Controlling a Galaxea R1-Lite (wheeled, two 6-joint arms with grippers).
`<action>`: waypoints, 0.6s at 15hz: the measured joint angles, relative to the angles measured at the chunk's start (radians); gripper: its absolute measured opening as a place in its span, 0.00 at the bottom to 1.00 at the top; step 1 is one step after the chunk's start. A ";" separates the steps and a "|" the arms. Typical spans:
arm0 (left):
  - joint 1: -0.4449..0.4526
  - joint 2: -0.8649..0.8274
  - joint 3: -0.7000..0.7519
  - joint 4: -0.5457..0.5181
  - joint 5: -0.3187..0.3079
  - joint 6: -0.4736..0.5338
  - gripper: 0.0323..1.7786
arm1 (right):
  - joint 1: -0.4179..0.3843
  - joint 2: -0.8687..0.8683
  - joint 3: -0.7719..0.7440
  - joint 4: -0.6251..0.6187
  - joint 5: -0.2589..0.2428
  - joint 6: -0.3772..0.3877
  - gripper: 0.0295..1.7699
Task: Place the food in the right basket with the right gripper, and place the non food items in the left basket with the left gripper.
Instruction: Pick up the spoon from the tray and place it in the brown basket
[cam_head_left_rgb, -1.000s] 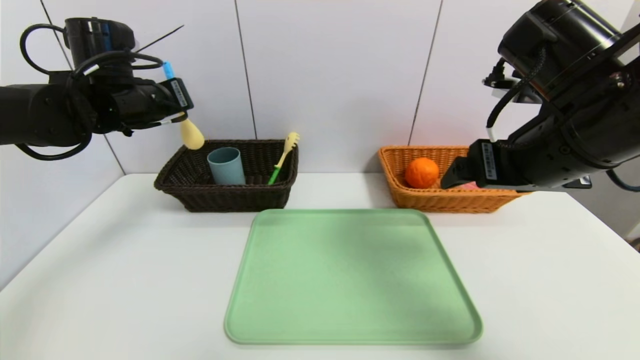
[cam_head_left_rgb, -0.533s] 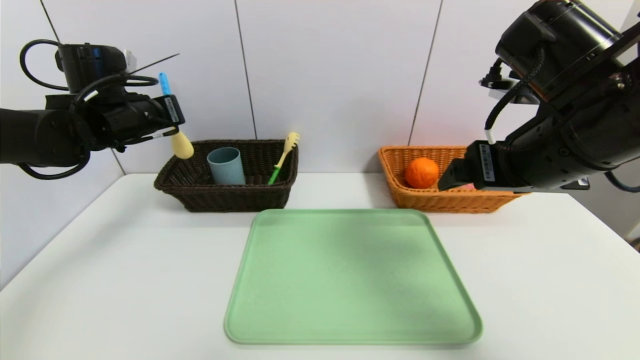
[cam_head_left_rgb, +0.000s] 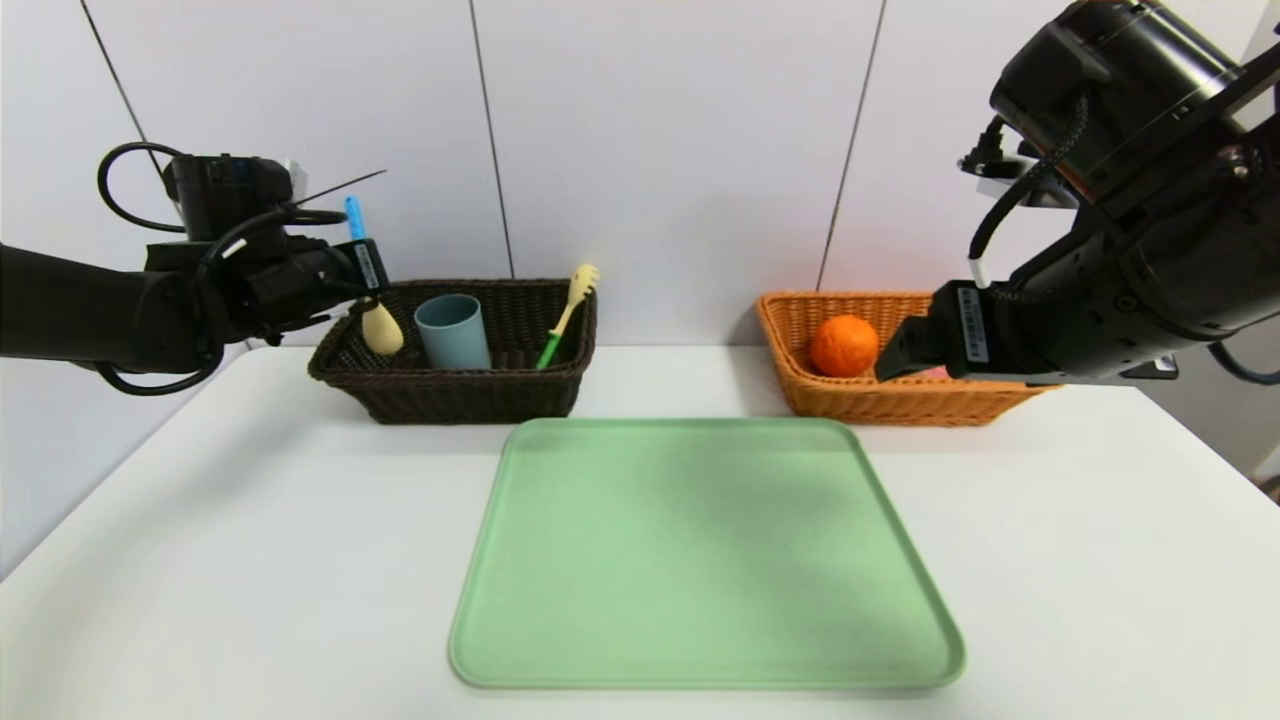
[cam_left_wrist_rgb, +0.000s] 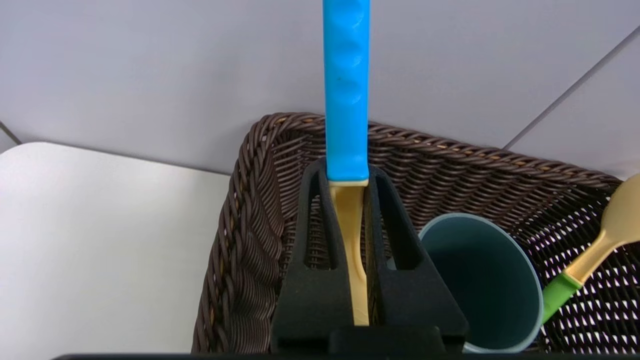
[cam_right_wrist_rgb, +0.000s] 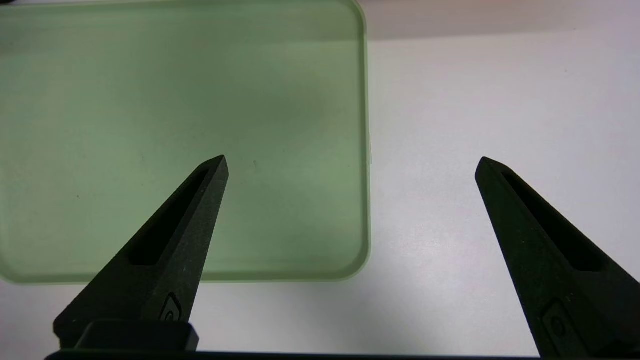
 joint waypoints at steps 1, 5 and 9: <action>0.000 0.013 0.000 -0.017 0.000 0.003 0.06 | 0.001 0.000 0.000 0.001 0.000 0.000 0.97; 0.000 0.054 0.001 -0.029 0.001 0.007 0.06 | 0.002 0.000 0.000 0.001 0.000 -0.001 0.97; 0.000 0.076 -0.001 -0.029 0.001 0.007 0.06 | 0.004 0.001 0.000 0.001 -0.001 -0.001 0.97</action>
